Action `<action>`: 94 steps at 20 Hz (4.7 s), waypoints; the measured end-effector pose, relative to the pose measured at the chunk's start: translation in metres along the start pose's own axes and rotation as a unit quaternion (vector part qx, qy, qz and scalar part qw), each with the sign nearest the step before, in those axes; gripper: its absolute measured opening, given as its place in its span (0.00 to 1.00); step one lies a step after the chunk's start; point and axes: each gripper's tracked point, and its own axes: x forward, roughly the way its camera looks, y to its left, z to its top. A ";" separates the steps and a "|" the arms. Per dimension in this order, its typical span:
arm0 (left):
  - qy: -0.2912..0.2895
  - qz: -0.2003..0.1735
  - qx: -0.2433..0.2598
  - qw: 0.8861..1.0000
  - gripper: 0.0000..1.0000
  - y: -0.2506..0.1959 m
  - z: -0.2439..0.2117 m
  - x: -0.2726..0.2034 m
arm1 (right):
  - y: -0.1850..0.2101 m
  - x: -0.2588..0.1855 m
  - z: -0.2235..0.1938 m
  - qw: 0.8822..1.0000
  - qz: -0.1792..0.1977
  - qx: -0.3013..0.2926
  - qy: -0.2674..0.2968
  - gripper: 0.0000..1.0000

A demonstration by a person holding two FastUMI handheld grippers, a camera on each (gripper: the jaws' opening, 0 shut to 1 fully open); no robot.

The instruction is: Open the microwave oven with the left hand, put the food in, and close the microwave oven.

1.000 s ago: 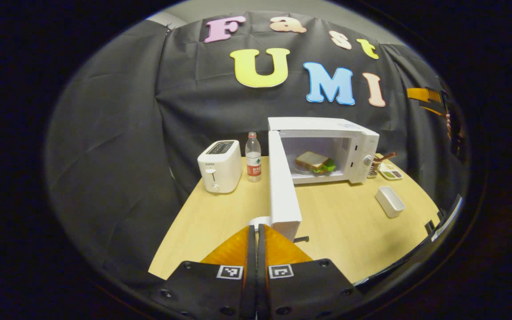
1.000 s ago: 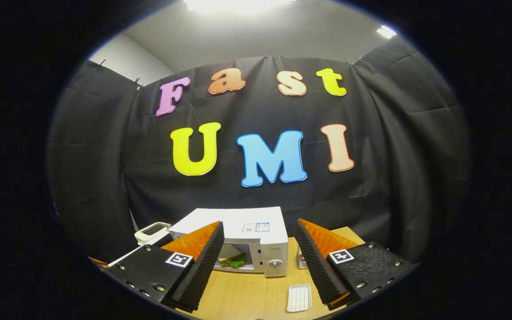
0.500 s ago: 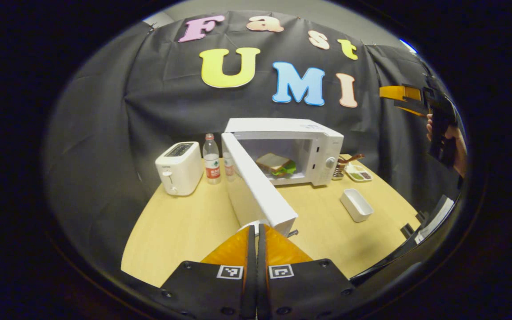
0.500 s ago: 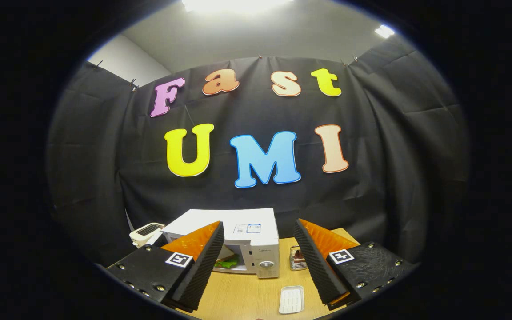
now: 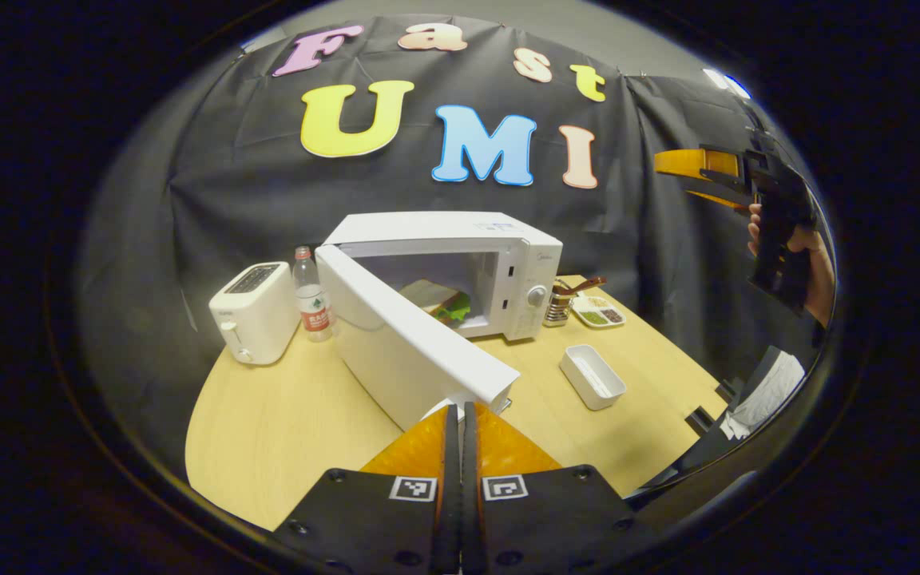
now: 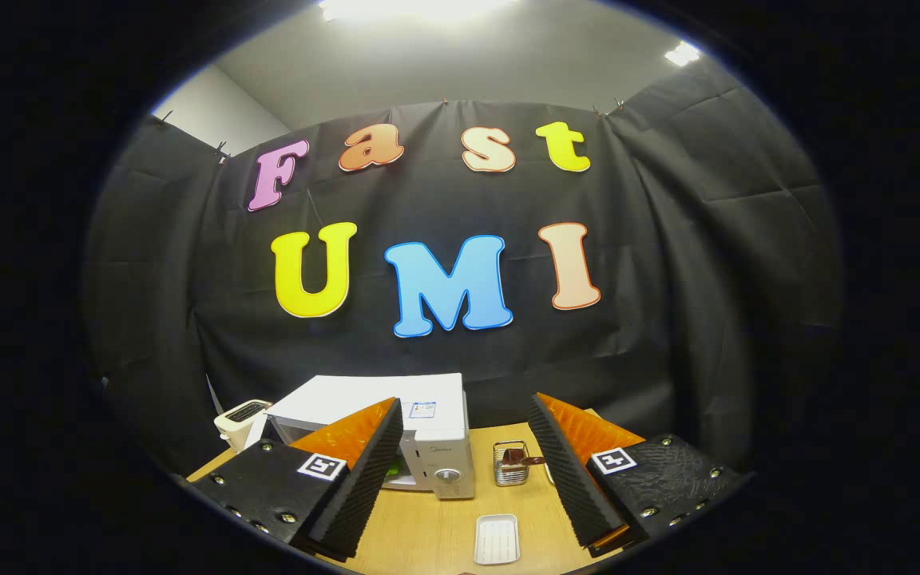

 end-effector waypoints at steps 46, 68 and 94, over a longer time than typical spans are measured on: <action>-0.022 -0.054 0.008 0.998 0.07 -0.103 0.109 0.225 | -0.112 0.011 0.010 0.999 -0.046 0.007 -0.014 0.96; -0.016 -0.041 -0.018 0.999 0.07 -0.098 0.145 0.293 | -0.121 0.025 0.002 0.998 -0.060 0.010 -0.005 0.96; -0.208 0.043 0.014 0.977 0.63 -0.067 0.299 0.133 | -0.087 0.039 0.038 0.999 -0.018 -0.007 -0.025 0.96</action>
